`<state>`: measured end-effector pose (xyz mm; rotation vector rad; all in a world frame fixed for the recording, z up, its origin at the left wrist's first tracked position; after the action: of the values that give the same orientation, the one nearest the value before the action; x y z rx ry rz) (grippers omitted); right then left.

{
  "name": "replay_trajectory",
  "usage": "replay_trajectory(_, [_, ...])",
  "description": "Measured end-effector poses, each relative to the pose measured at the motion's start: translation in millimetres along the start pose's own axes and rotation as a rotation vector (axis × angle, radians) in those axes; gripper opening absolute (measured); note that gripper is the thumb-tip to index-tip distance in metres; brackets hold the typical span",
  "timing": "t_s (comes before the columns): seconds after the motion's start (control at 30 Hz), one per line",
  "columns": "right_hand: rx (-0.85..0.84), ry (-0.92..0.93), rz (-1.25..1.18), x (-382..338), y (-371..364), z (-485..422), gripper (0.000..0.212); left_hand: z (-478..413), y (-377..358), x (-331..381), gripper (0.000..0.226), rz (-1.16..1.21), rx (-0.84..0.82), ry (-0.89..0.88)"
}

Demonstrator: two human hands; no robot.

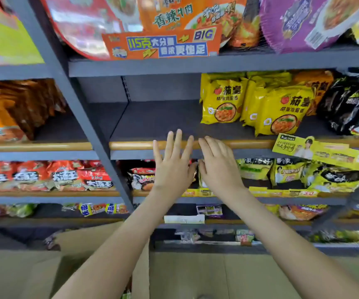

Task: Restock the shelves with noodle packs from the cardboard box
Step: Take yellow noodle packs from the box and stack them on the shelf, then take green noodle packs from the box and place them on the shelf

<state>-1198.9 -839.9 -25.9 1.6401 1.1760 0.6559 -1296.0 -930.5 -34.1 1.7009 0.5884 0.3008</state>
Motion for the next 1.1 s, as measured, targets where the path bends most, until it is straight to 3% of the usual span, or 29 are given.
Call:
replay_trajectory(0.17, [-0.195,0.048,-0.103,-67.0,-39.1,73.2,0.056,113.6,-42.2,-16.1,0.063,0.049,-0.234,0.129])
replay_trajectory(0.33, [-0.453,0.130,-0.148,-130.2,-78.6,132.5,0.053,223.2,-76.3,-47.8,0.059,0.253,-0.640,0.262])
replay_trajectory(0.5, [-0.669,0.203,-0.136,-176.8,-122.0,162.0,0.050,311.4,-113.9,-95.2,0.054,0.382,-0.895,0.443])
replay_trajectory(0.83, [-1.035,0.257,-0.069,-290.5,-253.5,168.0,0.056,401.3,-197.7,-228.0,0.061,0.466,-1.022,0.628])
replay_trajectory(1.1, [-1.275,0.143,-0.052,-388.0,-429.4,166.0,0.069,412.0,-342.1,-338.7,0.060,0.520,-1.019,0.640])
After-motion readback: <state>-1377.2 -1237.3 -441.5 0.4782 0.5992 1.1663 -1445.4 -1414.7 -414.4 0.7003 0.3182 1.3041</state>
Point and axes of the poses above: each hand's wrist, its own z-axis away from the middle knuckle, its own y-axis out of the back of the hand, x = y × z, the point moved 1 cm from there along -z, towards the middle knuckle, and after that the axes turned 14 degrees about -x, right-handed, at the moved point
